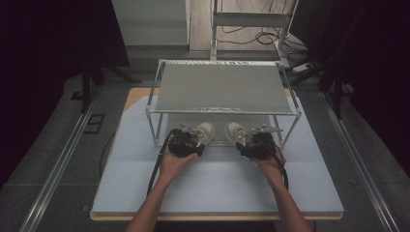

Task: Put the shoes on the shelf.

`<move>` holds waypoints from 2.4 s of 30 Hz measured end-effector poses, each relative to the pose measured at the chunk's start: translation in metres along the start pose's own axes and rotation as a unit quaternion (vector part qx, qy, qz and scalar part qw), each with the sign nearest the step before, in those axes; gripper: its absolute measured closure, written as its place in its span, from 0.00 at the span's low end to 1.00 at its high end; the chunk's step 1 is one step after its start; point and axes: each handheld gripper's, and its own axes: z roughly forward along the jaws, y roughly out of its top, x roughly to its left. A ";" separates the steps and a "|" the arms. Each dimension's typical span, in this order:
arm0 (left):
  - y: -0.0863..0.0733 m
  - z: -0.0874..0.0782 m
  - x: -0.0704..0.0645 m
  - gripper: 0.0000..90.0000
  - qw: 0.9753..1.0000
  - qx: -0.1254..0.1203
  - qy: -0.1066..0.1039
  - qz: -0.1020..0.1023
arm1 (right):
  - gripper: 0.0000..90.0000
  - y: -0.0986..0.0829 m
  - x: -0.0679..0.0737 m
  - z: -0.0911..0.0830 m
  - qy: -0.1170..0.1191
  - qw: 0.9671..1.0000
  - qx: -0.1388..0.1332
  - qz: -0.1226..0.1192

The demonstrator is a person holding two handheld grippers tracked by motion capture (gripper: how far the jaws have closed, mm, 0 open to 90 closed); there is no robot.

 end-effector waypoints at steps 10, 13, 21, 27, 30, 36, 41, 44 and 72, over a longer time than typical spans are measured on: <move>0.016 0.014 0.005 0.33 1.000 0.003 0.006 0.029 | 0.32 0.004 -0.002 0.030 -0.012 1.000 0.001 0.024; 0.021 0.020 0.006 0.33 1.000 0.007 0.012 0.028 | 0.32 0.010 0.000 0.039 -0.015 1.000 0.003 0.026; 0.029 0.038 0.004 0.33 1.000 0.016 0.008 0.008 | 0.31 0.017 0.004 0.051 -0.021 0.999 0.005 0.044; 0.035 0.047 0.010 0.33 0.999 0.015 0.023 0.045 | 0.31 0.023 0.004 0.060 -0.035 0.999 0.006 0.040; 0.032 0.049 0.002 0.32 0.999 0.014 0.031 -0.021 | 0.31 0.022 0.003 0.063 -0.036 0.998 0.012 0.047; 0.034 0.047 0.004 0.30 0.999 0.011 0.035 0.040 | 0.29 0.019 0.002 0.067 -0.038 0.998 0.014 0.053; 0.029 0.026 0.002 0.28 0.999 -0.033 0.028 -0.016 | 0.23 0.017 0.002 0.054 -0.034 0.998 -0.020 0.046; 0.022 -0.001 0.005 0.28 0.998 -0.063 0.007 0.003 | 0.23 0.010 0.002 0.030 -0.023 0.998 -0.049 0.027; -0.033 -0.018 0.033 0.92 0.999 -0.032 0.004 -0.021 | 0.98 -0.038 -0.038 -0.025 -0.007 0.998 -0.053 0.022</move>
